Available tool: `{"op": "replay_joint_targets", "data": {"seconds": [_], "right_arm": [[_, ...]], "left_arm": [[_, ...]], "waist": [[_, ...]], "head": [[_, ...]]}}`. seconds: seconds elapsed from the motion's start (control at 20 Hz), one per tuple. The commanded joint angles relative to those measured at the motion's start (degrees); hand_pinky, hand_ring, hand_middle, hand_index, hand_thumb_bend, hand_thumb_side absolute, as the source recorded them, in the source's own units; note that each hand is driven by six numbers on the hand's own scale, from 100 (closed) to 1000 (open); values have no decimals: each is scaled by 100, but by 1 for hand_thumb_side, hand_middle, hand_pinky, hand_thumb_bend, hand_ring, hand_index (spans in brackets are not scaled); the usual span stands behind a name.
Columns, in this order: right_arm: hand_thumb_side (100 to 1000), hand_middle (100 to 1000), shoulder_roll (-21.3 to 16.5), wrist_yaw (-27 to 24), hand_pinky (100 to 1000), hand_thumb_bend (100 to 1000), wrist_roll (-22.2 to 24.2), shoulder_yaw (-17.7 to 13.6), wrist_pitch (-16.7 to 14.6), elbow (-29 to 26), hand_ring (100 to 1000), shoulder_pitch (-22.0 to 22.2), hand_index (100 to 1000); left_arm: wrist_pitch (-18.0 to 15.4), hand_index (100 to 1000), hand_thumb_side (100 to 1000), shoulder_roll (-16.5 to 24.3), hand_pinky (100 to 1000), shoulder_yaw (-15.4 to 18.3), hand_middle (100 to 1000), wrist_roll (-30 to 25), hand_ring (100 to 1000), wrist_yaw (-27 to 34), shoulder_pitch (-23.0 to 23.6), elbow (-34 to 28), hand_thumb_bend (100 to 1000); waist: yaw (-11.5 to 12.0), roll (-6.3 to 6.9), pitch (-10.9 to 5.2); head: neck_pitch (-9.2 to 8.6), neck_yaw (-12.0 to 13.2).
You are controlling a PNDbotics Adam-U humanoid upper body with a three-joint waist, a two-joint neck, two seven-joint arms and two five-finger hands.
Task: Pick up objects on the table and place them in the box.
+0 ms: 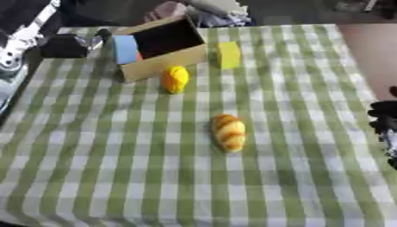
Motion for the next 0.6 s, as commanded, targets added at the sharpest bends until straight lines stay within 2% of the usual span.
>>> {"op": "replay_joint_targets", "data": {"seconds": [0.05, 0.15, 0.3, 0.35, 0.4, 0.6], "right_arm": [[462, 724, -453, 94, 691, 100, -31, -104, 78, -144, 745, -197, 943], [459, 730, -719, 131, 696, 100, -55, -151, 130, -158, 748, -361, 945], [453, 740, -1160, 211, 707, 100, -82, -213, 196, -202, 753, -699, 949], [532, 742, -1316, 241, 710, 100, -93, -236, 219, -209, 754, -843, 950], [449, 746, -1468, 264, 713, 100, -104, -253, 243, -203, 756, -994, 952], [443, 758, -2045, 260, 723, 100, -144, -283, 344, -25, 761, -1686, 956]], "left_arm": [[15, 832, 527, -216, 744, 144, 726, 384, 689, 235, 200, -619, 325], [-32, 828, 524, -476, 742, 167, 718, 618, 684, 350, 356, -821, 302], [-294, 825, 532, -822, 738, 186, 712, 1012, 681, 573, 474, -880, 260], [-379, 825, 523, -935, 737, 197, 712, 1125, 681, 617, 501, -884, 275], [-450, 825, 531, -1051, 734, 204, 708, 1223, 678, 648, 517, -886, 246], [-728, 823, 525, -1504, 726, 221, 697, 1609, 667, 822, 487, -887, 225]], "waist": [[43, -101, -98], [97, -119, -94], [185, -134, -91], [221, -135, -88], [257, -134, -86], [438, -114, -60]], "head": [[25, -69], [25, -106], [25, -200], [25, -242], [25, -282], [10, -472]]}}
